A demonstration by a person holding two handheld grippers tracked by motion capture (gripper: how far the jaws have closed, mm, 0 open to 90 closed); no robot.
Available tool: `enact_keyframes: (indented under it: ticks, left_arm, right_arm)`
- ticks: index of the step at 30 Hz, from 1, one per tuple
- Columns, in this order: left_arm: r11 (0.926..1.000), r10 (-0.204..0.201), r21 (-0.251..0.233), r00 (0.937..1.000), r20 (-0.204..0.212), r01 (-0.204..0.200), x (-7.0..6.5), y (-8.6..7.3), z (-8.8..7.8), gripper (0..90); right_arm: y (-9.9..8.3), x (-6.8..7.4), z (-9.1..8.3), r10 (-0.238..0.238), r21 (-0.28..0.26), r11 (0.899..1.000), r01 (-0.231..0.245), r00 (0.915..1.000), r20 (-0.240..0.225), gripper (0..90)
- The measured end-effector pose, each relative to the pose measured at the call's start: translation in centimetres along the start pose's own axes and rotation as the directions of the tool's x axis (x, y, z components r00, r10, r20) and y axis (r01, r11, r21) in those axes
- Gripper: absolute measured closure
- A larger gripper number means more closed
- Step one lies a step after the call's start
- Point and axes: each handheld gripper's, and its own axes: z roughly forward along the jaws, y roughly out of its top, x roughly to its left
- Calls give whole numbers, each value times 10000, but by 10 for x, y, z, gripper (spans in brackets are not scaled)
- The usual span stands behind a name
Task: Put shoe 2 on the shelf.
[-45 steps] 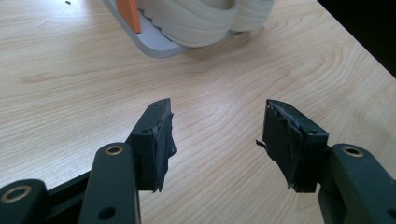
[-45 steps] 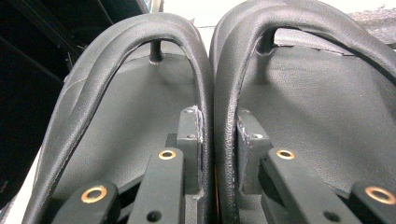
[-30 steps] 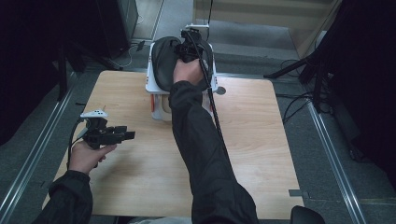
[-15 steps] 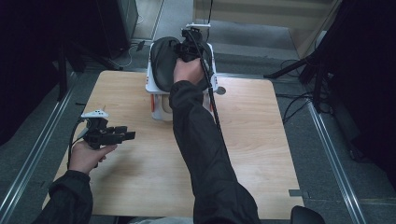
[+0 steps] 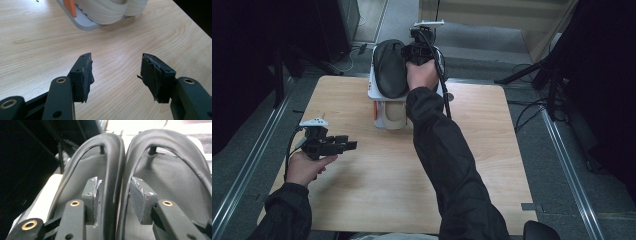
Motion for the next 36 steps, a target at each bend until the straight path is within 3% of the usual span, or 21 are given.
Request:
enact_keyframes:
  ticks: [3, 8, 11, 15, 22, 29, 33, 36]
  left_arm:
    - [10000, -14, 60, 10000, -3, 14, 1, 0, 0, 433]
    - [10000, -7, 63, 10000, -43, 8, 1, -1, -2, 432]
    - [10000, 22, 62, 10000, -61, -22, 0, -1, -1, 432]
    - [9999, 15, 105, 10000, -43, -14, 0, -1, 0, 432]
    - [9999, -40, 141, 9999, -93, 41, 0, -2, 1, 431]
    - [9998, 25, 175, 9999, -108, -23, 0, -2, 2, 430]
    - [9998, 46, 192, 9999, -104, -44, 0, -2, 2, 429]
    - [9997, 34, 241, 10000, -86, -32, -1, -2, 2, 429]
  right_arm:
    - [-2, 0, -7, -399, 3, 9992, 399, 9991, -122, 602]
    - [-8, -3, -15, -467, 201, 9986, 479, 9972, -582, 606]
    - [-11, -5, -21, -465, 413, 9978, 516, 9920, -1173, 606]
    - [-17, -3, -29, -921, 522, 9936, 1004, 9854, -1431, 607]
    - [-29, -1, -44, -1576, 493, 9838, 1725, 9623, -2218, 611]
    - [-44, -2, -59, -1811, 335, 9794, 1991, 9396, -2905, 599]
    - [-57, -4, -68, -2171, 283, 9710, 2374, 9252, -3113, 624]
    - [-66, -8, -74, -2151, 322, 9704, 2394, 9168, -3365, 625]
